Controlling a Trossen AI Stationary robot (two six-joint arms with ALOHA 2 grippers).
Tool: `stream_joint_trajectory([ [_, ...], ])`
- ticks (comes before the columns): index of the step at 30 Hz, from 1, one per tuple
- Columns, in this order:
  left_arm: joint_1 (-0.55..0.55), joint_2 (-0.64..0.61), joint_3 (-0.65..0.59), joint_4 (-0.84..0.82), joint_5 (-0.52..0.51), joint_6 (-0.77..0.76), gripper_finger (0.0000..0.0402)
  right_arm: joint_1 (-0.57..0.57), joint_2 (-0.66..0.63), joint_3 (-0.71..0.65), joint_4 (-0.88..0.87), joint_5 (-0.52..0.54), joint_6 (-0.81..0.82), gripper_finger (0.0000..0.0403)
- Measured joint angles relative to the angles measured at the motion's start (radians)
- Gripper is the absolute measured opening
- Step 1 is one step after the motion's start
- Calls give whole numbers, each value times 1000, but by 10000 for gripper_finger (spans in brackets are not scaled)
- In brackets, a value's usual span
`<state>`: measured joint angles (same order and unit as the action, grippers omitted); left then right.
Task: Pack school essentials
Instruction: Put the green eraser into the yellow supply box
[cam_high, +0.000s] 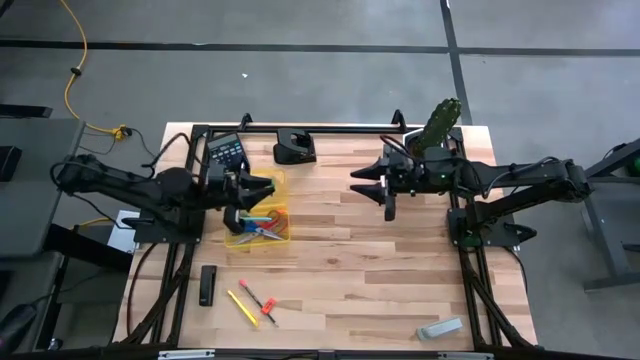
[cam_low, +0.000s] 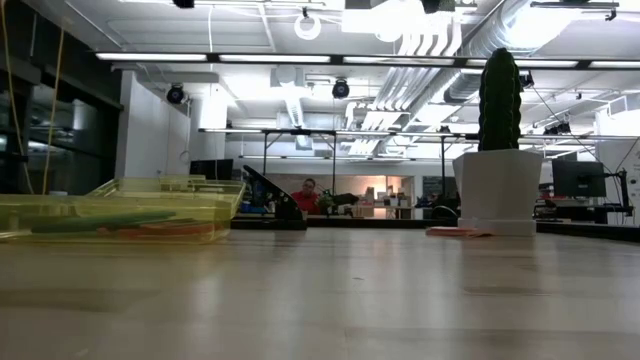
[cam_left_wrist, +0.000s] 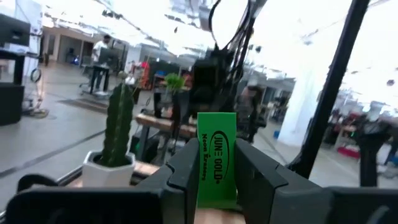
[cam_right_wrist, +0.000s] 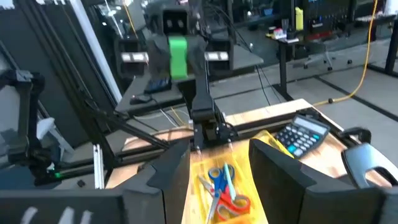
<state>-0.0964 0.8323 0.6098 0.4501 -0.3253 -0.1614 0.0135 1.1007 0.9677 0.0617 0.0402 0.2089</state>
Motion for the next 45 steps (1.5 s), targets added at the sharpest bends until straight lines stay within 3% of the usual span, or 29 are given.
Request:
stream_joint_trajectory([
  [19,33,5,0,0,-12,24,76,0,0,0,21,-4,0,158],
  [22,45,4,0,-128,-76,1,76,0,0,0,21,-4,0,158],
  [25,74,5,0,-368,-90,-92,76,0,0,0,19,-4,0,158],
  [32,85,91,-1,-977,42,-332,76,0,0,0,16,-4,0,158],
  [35,67,156,-11,-1082,125,-370,76,0,0,0,7,-4,0,158],
  [39,38,219,-37,-1079,241,-411,76,0,0,0,-3,-3,0,158],
  [45,-5,284,-57,-1083,275,-449,76,0,0,0,-20,-3,0,158],
])
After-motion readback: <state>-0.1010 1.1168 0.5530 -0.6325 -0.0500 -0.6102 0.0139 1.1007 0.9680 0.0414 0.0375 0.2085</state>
